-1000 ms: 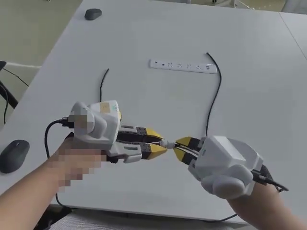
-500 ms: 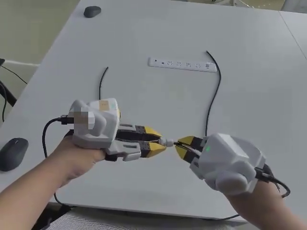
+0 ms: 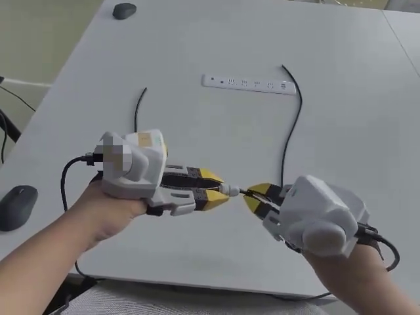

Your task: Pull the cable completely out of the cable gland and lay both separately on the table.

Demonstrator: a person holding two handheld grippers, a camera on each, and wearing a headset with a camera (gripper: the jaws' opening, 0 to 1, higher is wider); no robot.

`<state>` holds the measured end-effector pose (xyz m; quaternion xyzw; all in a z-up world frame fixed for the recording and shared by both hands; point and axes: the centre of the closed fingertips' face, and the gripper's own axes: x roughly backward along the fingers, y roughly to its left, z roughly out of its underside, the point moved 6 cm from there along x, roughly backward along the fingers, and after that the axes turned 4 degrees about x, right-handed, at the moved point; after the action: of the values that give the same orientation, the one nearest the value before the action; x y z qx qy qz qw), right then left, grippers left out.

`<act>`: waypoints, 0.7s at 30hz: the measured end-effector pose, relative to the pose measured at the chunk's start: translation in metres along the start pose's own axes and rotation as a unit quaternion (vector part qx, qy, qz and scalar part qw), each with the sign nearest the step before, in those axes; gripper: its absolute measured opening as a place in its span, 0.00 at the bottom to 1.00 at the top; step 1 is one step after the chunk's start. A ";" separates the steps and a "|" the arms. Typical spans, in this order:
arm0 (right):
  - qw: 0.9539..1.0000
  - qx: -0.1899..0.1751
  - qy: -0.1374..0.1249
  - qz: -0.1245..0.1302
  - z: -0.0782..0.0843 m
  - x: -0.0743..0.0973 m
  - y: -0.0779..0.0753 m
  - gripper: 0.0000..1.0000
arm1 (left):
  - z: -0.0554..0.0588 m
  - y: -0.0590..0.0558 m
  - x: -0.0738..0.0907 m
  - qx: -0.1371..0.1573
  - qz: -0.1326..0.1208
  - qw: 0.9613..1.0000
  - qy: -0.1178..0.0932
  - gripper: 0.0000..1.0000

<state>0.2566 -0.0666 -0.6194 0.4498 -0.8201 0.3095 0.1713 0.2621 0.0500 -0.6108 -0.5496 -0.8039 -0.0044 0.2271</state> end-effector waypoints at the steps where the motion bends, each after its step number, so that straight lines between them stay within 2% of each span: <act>1: 1.000 -0.003 0.001 0.000 0.002 0.000 -0.001 0.00 | 0.000 0.000 0.000 0.001 -0.001 1.000 0.000 0.15; 13: 0.998 -0.061 0.029 0.016 0.034 -0.002 -0.010 0.00 | 0.000 -0.004 0.000 0.004 0.005 1.000 0.001 0.15; 16: 0.994 -0.105 0.029 0.025 0.043 -0.002 -0.013 0.00 | -0.001 -0.006 -0.001 0.004 0.007 1.000 -0.001 0.15; 19: 0.987 -0.160 0.020 0.022 0.052 -0.005 -0.011 0.00 | 0.000 -0.009 -0.003 0.002 0.011 1.000 0.002 0.15; 21: 0.982 -0.184 0.028 0.029 0.063 -0.006 -0.012 0.00 | 0.002 -0.009 -0.004 -0.002 0.008 1.000 0.006 0.15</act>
<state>0.2692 -0.1094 -0.6656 0.3779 -0.8707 0.1701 0.2647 0.2551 0.0433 -0.6119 -0.5564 -0.7980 -0.0075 0.2313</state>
